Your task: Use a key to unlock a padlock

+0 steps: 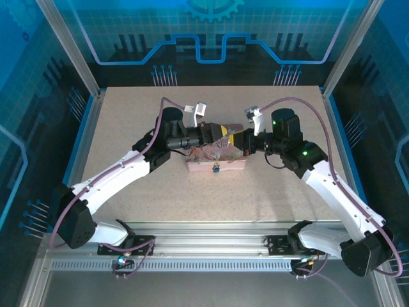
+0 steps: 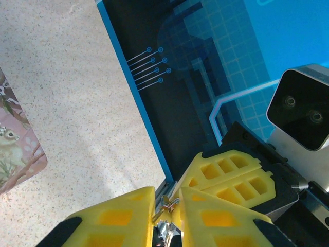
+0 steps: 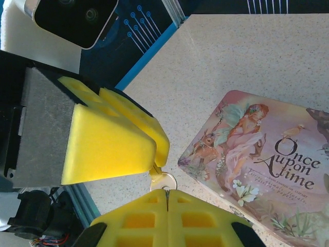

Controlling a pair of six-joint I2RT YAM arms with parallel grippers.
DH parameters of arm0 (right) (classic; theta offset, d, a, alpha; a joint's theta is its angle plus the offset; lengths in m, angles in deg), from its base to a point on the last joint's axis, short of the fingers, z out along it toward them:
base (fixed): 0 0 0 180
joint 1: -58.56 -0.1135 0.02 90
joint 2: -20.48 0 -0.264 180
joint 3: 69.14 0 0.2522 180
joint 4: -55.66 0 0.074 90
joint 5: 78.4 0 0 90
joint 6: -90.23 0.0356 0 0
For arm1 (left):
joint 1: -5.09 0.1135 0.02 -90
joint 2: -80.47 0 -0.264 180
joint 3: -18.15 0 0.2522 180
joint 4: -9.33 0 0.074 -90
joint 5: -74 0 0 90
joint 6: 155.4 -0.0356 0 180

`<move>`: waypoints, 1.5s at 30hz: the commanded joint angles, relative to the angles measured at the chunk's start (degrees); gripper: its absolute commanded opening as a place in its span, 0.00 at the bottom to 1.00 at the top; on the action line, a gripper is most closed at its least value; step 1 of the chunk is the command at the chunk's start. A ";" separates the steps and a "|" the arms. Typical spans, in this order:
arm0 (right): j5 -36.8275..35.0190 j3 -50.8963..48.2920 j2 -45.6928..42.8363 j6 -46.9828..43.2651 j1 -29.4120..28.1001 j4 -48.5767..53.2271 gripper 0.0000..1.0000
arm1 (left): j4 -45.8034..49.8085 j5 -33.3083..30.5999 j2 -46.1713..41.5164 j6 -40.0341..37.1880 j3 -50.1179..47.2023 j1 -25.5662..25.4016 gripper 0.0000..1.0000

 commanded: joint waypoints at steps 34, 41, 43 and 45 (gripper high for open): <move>18.54 -8.75 -2.72 11.63 5.76 -18.00 0.43 | -3.09 11.48 -1.22 -4.67 1.65 2.20 0.00; 18.87 -9.03 -2.23 11.90 5.67 -18.71 0.35 | -5.49 12.65 -1.44 -3.01 1.03 2.13 0.00; 19.02 -9.04 -2.13 11.85 5.59 -18.75 0.33 | -5.54 12.65 -1.44 -2.94 1.03 2.02 0.00; 19.37 -8.93 -1.98 11.91 5.58 -18.88 0.27 | -5.86 12.72 -1.45 -2.83 0.96 1.95 0.00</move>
